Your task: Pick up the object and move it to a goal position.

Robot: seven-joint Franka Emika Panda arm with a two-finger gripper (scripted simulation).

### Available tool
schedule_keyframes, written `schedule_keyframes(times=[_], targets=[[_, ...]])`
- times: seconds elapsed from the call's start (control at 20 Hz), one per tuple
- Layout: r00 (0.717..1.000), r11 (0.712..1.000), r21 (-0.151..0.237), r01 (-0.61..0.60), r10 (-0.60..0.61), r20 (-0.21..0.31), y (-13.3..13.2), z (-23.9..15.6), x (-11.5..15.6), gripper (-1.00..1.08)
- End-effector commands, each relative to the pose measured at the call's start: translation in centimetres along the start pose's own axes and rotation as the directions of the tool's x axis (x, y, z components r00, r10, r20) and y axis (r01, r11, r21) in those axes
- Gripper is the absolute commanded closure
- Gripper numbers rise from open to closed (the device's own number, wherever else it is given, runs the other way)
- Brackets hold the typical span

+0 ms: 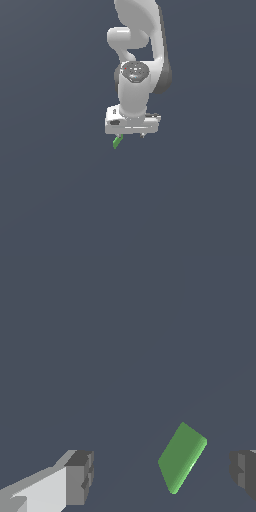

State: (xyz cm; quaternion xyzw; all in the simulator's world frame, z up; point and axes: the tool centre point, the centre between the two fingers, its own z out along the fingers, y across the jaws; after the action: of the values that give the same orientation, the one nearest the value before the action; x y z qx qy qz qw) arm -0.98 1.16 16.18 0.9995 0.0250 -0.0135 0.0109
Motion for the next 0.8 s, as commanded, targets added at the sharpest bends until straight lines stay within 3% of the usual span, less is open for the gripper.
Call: schedule_keyframes(times=[0.0, 0.45, 0.75], targets=[[1.000, 1.000, 0.000, 0.000, 0.000, 0.000, 0.0, 0.0, 0.0, -0.20], [1.000, 1.000, -0.002, 0.015, -0.015, -0.008, 0.3, -0.6, 0.3, -0.20], [0.998, 0.998, 0.023, -0.050, 0.049, 0.026, 1.1, 0.6, -0.5, -0.20]])
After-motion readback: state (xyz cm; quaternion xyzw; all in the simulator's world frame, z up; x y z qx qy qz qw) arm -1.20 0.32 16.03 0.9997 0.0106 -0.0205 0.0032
